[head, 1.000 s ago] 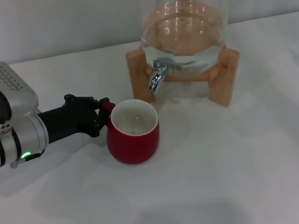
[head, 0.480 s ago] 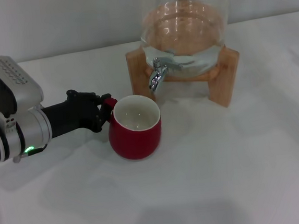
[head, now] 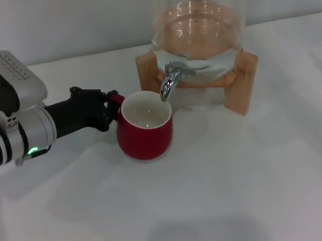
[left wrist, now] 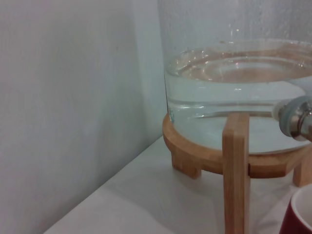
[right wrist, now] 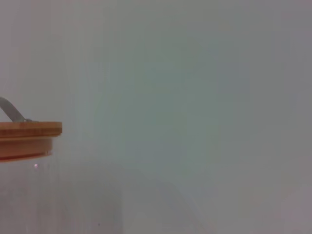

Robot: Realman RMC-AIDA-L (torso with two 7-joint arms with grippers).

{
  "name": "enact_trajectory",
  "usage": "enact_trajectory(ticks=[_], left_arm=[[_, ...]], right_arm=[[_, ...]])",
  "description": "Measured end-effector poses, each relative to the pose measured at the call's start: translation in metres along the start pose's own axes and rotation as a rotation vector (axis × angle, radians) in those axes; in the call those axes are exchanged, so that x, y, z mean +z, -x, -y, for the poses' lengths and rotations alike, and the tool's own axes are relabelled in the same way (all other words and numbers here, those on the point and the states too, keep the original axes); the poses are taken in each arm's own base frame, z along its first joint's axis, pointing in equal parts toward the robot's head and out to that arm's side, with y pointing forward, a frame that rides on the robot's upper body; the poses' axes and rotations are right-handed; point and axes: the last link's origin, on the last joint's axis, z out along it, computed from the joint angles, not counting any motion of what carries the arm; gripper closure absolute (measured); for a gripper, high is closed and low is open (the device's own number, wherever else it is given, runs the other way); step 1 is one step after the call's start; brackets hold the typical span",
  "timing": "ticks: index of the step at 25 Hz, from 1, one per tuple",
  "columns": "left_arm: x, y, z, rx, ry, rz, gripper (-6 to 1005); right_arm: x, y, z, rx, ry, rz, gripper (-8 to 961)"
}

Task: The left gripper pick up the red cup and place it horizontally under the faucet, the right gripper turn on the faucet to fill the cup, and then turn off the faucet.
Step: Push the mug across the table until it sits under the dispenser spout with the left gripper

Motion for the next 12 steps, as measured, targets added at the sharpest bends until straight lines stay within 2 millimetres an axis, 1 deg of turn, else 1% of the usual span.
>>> enact_trajectory(ticks=[5, 12], left_arm=[[0.0045, -0.0026, -0.0015, 0.0, 0.009, 0.006, 864], [0.0052, -0.0019, 0.0006, -0.005, -0.004, 0.016, 864]], right_arm=[[0.0005, 0.0002, -0.0001, -0.001, 0.001, 0.001, 320], [0.0009, 0.0005, -0.0002, -0.001, 0.002, 0.001, 320]])
